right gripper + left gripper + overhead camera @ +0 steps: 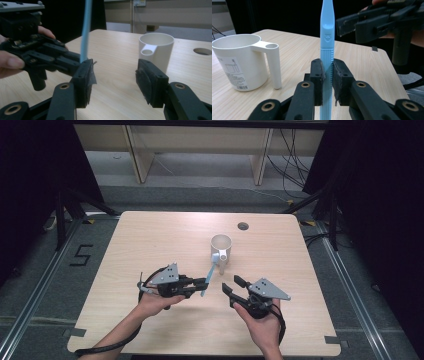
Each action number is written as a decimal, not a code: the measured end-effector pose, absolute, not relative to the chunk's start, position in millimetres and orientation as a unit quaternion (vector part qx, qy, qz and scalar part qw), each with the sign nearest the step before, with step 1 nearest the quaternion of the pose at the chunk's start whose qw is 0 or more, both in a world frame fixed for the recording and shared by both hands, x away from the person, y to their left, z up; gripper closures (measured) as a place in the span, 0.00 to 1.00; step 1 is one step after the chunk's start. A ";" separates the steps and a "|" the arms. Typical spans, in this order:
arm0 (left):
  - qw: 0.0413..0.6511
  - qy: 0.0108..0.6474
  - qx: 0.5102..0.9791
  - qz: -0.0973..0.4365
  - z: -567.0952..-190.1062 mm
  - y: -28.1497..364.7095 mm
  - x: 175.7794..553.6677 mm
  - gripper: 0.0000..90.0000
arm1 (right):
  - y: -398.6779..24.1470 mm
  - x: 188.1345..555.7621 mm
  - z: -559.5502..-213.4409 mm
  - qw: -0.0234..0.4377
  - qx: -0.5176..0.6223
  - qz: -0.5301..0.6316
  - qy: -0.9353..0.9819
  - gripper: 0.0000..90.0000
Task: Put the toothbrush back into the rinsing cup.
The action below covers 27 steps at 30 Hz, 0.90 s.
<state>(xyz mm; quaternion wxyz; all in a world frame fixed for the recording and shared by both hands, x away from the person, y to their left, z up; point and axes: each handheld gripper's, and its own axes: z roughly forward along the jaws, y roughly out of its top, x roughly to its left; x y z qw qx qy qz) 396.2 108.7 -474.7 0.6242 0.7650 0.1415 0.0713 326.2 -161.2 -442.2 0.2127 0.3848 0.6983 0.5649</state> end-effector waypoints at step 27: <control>0.617 0.144 0.768 0.093 -475.0 86.2 391.4 0.87 | -135.0 340.7 -428.9 0.201 0.386 0.580 0.689 0.77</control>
